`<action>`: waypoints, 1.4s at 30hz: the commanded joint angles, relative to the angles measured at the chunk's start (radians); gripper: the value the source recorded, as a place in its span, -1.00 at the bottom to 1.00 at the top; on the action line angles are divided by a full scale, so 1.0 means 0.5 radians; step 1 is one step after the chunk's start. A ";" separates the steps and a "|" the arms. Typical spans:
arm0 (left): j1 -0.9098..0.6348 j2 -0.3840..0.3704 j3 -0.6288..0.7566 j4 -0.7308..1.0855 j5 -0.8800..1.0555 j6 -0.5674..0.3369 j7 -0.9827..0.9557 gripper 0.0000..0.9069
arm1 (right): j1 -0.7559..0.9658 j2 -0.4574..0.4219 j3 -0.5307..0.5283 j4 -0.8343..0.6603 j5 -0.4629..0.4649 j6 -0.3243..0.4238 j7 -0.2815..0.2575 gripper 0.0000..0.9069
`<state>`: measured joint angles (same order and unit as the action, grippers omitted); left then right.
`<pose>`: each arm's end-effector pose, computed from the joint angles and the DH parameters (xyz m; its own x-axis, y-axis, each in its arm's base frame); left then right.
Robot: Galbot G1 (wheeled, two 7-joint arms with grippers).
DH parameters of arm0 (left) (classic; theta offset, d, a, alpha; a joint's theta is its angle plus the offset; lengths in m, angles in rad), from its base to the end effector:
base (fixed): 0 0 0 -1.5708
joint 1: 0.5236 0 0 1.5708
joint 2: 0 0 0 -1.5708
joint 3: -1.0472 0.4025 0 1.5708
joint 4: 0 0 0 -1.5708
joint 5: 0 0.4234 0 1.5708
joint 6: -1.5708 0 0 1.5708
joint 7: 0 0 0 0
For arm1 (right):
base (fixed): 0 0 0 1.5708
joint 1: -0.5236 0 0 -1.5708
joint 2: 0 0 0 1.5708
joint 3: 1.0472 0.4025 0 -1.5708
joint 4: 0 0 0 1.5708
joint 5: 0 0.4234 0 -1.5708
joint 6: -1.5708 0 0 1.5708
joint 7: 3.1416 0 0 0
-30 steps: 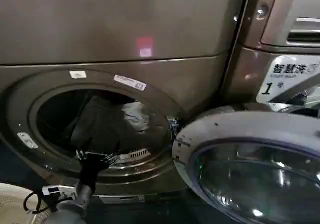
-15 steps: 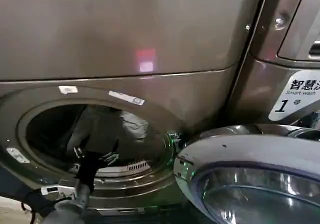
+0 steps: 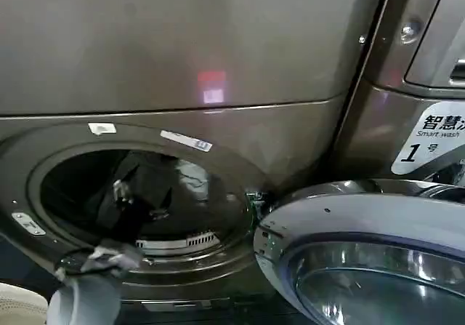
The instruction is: Grasp the clothes from the dryer.
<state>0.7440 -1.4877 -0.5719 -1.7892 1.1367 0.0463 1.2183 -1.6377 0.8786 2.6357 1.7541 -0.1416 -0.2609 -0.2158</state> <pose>0.4860 0.0457 -0.1707 -0.7516 0.2900 0.5925 0.6513 0.1840 0.7361 -0.1908 -0.4823 0.1005 0.0071 0.7816 -0.6238 0.8445 -0.3387 -0.4148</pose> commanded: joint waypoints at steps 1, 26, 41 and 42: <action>-0.337 -0.048 -0.053 0.448 0.341 -0.196 0.265 1.00 | -0.011 0.001 -0.016 0.024 -0.013 0.011 -0.019 1.00; -0.594 -0.091 -0.096 1.119 0.431 -0.310 0.261 1.00 | 0.020 0.027 -0.119 0.031 0.009 0.042 -0.062 1.00; -0.771 -0.039 0.055 1.428 0.357 -0.287 0.262 1.00 | 0.014 0.046 -0.127 0.036 0.007 0.035 -0.066 1.00; -0.778 -0.037 0.062 1.445 0.334 -0.282 0.263 1.00 | 0.011 0.046 -0.123 0.033 0.008 0.036 -0.066 1.00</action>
<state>0.3982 -1.5157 -0.5803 -1.1662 1.3301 -0.0991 1.3471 -1.6314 0.9018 2.5751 1.7717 -0.1380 -0.2429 -0.2484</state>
